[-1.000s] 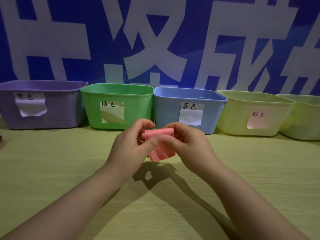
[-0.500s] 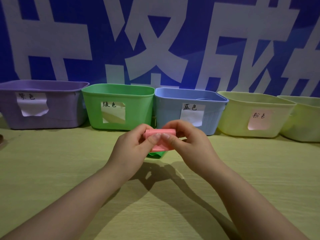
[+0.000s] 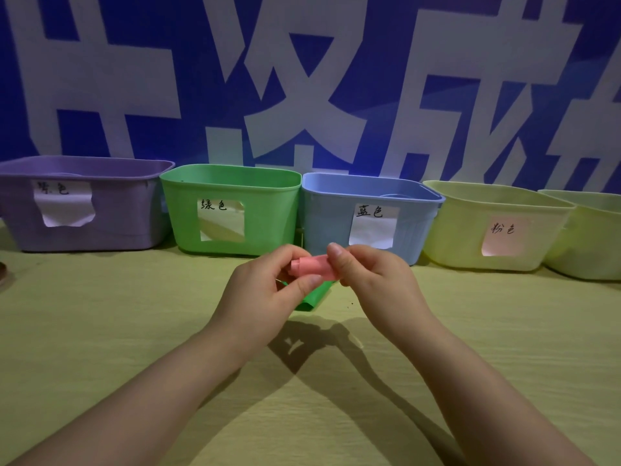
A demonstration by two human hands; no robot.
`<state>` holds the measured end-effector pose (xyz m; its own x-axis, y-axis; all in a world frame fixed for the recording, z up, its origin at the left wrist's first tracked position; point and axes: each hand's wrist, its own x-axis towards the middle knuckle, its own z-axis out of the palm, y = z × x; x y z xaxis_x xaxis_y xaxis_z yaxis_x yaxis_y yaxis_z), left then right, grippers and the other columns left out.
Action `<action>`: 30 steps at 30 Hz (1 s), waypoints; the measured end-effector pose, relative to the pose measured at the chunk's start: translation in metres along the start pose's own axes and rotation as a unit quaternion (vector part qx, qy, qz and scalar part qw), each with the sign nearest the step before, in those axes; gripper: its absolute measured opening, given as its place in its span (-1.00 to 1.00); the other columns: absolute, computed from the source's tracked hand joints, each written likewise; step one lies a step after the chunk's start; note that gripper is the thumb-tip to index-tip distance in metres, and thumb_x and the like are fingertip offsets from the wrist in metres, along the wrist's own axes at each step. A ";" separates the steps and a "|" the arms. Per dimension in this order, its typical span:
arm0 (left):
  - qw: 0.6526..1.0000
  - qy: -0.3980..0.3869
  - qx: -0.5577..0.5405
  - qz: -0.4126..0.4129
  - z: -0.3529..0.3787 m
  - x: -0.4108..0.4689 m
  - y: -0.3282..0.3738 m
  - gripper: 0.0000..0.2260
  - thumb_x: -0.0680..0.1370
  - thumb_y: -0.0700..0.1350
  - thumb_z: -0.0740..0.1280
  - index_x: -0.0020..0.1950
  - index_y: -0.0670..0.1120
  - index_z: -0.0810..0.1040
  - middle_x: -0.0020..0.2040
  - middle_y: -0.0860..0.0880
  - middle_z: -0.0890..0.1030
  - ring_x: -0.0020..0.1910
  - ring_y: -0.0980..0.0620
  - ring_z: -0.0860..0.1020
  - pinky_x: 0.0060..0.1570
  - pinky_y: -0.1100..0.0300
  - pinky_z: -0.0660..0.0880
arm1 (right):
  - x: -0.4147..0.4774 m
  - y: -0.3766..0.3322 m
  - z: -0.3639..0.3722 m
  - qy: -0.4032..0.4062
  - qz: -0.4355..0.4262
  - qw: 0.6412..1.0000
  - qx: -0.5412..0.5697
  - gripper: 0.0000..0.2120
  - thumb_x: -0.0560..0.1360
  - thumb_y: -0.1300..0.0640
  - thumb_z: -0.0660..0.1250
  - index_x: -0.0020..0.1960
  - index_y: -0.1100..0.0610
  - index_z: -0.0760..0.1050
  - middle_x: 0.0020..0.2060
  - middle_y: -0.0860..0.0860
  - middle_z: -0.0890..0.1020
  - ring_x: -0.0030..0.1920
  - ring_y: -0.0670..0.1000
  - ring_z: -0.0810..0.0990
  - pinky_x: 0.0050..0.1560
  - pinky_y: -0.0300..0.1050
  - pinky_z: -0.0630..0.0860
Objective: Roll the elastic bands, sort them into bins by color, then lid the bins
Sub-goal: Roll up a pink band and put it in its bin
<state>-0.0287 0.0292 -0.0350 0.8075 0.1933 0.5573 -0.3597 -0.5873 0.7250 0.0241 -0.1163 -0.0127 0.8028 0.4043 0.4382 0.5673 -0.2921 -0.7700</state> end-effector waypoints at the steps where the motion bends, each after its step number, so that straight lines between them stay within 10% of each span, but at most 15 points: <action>1: 1.000 0.003 -0.001 0.001 0.000 0.000 0.000 -0.92 0.45 -0.03 0.39 -0.09 0.02 0.58 -0.23 0.05 0.63 -0.21 0.07 0.56 -0.19 0.05 0.49 | 0.000 0.000 0.001 0.000 -0.001 1.000 0.014 -0.81 0.47 -0.16 0.22 -0.21 -0.12 0.53 -0.33 -0.04 0.61 -0.27 -0.09 0.55 -0.18 -0.11 0.46; 11: 0.999 0.033 -0.024 -0.012 0.004 -0.001 0.002 -0.73 0.41 0.20 0.33 -0.12 0.03 0.57 -0.28 -0.02 0.59 -0.26 -0.01 0.54 -0.20 -0.10 0.46 | 0.001 -0.002 -0.002 -0.019 -0.020 0.998 0.055 -0.88 0.47 0.07 0.37 -0.04 -0.09 0.47 -0.24 -0.20 0.55 -0.24 -0.29 0.51 -0.24 -0.46 0.40; 16: 0.998 0.059 0.015 0.025 0.011 0.008 0.026 -0.79 0.44 0.04 0.36 0.01 0.30 0.46 -0.11 0.17 0.58 -0.11 0.20 0.54 -0.17 0.26 0.52 | 0.003 0.000 -0.016 0.018 -0.012 0.996 0.084 -0.93 0.47 0.04 0.36 -0.06 -0.05 0.50 -0.25 -0.18 0.58 -0.23 -0.26 0.53 -0.27 -0.45 0.39; 30: 0.978 0.012 0.059 0.200 0.143 0.118 0.099 -0.86 0.48 -0.12 0.39 0.02 -0.07 0.63 -0.12 0.11 0.56 -0.16 0.20 0.50 -0.15 0.44 0.42 | 0.042 0.052 -0.170 0.163 0.033 0.986 0.020 -0.92 0.41 -0.07 0.42 -0.15 -0.11 0.56 -0.21 -0.14 0.65 -0.12 -0.13 0.61 -0.17 -0.23 0.48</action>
<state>0.0982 -0.1186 0.0445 0.6012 -0.0525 0.7974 -0.5866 -0.7065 0.3958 0.1185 -0.2622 0.0448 0.8577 0.0840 0.5072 0.5094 -0.2716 -0.8165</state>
